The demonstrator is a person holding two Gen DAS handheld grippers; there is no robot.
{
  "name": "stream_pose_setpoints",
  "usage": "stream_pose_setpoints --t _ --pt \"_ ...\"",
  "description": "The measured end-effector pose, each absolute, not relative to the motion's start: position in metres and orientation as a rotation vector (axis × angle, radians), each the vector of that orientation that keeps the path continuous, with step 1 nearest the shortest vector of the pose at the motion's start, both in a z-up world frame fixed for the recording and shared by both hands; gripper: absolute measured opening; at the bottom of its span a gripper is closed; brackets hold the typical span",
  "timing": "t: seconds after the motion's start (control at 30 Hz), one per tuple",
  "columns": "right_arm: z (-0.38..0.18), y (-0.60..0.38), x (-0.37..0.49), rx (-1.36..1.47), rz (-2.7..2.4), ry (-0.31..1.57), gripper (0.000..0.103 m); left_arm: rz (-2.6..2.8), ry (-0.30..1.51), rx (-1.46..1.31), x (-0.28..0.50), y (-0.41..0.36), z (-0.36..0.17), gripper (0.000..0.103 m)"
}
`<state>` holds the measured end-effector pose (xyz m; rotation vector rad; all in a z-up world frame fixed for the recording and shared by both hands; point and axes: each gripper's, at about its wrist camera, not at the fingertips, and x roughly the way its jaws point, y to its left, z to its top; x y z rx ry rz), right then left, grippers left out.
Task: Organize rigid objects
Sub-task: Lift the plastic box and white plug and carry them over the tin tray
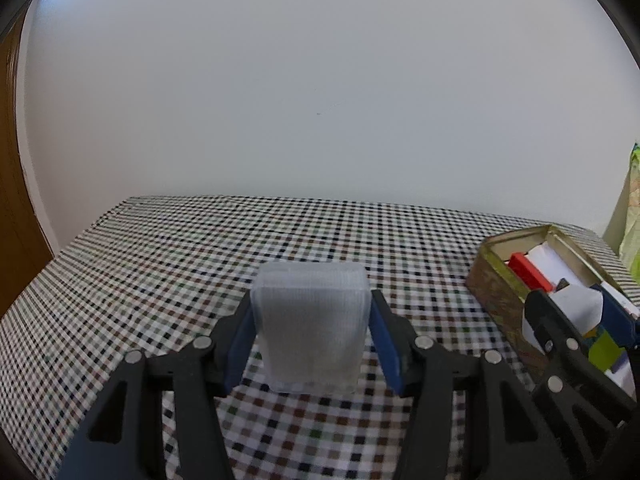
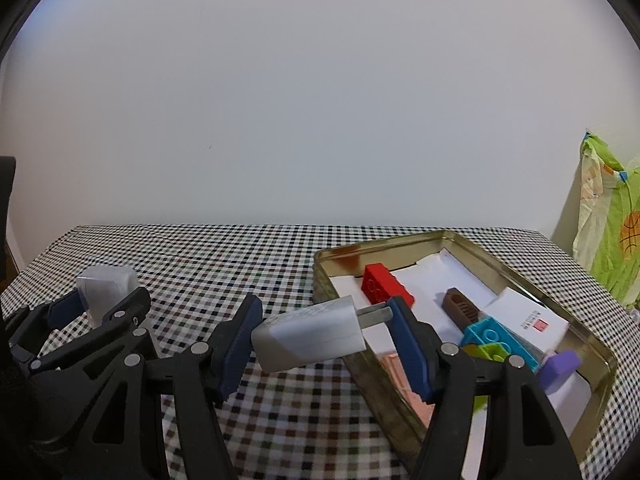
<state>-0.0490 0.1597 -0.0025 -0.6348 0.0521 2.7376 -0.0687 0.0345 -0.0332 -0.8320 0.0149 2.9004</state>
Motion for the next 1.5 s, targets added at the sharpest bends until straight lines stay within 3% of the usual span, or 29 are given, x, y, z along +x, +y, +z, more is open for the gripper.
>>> stream_pose_setpoints --t 0.47,1.0,1.5 --pt "0.003 0.170 -0.006 -0.526 2.774 0.126 0.067 2.885 -0.067 -0.769 -0.032 0.045 -0.028 0.054" --pt "0.007 0.237 0.050 -0.367 2.829 0.385 0.066 2.763 -0.095 -0.643 0.009 0.098 -0.013 0.054" --pt "0.026 0.303 0.074 -0.297 2.660 0.401 0.065 2.622 -0.052 -0.602 0.017 0.160 0.003 0.054"
